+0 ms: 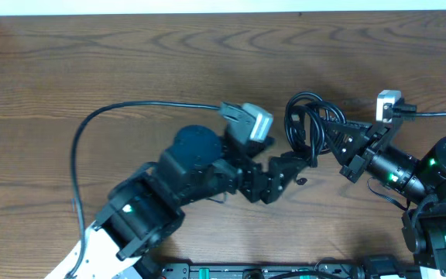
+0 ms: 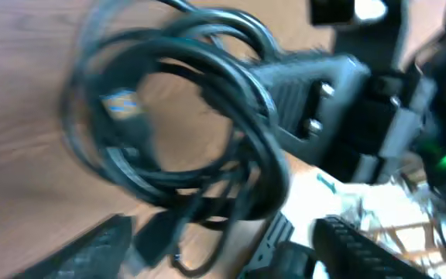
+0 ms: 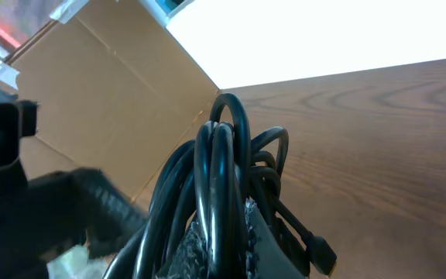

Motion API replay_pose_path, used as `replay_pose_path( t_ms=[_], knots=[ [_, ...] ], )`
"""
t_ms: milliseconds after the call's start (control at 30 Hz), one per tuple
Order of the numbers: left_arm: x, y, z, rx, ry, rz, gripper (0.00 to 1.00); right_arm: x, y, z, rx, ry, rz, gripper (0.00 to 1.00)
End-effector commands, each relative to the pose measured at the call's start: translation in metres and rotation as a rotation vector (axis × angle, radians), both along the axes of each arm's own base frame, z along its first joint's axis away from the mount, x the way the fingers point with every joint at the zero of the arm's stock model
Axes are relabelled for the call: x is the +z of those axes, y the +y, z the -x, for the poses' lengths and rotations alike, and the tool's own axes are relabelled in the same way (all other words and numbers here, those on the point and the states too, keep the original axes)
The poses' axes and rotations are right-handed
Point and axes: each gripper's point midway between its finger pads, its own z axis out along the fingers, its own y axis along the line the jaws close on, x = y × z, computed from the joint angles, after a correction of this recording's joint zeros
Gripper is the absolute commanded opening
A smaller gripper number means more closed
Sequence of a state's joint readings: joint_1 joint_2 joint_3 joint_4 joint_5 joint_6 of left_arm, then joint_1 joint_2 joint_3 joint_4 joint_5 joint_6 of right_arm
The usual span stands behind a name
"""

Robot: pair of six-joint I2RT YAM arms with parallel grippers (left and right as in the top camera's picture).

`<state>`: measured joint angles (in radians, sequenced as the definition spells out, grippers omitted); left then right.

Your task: Untangle cables

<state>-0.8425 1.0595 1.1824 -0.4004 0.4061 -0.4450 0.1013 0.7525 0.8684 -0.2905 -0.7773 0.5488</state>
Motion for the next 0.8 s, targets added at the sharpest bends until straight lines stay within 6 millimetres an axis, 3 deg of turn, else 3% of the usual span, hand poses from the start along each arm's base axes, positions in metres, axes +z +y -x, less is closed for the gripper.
replay_pose_path(
  t_ms=[0, 133, 400, 633, 667, 767],
  knots=[
    [0.008, -0.013, 0.007, -0.046, -0.006, 0.031, 0.66, 0.003, -0.003, -0.001, -0.021, -0.003, -0.008, 0.01],
    [0.007, -0.022, 0.006, -0.058, -0.004, 0.040, 0.61, 0.003, -0.003, -0.002, -0.027, -0.006, -0.004, 0.01],
    [-0.004, -0.034, -0.002, -0.035, 0.080, 0.047, 0.61, 0.002, -0.001, 0.000, -0.004, -0.036, 0.021, 0.01],
    [-0.002, -0.043, -0.009, -0.018, 0.114, 0.089, 0.62, 0.003, 0.002, 0.005, 0.035, -0.071, 0.044, 0.01],
    [-0.003, -0.044, -0.010, -0.018, 0.115, 0.086, 0.60, 0.003, 0.002, 0.005, 0.035, -0.074, 0.047, 0.01],
    [-0.005, -0.044, -0.010, -0.018, 0.119, 0.082, 0.37, 0.003, 0.004, 0.006, 0.046, -0.074, 0.045, 0.01]
  ],
)
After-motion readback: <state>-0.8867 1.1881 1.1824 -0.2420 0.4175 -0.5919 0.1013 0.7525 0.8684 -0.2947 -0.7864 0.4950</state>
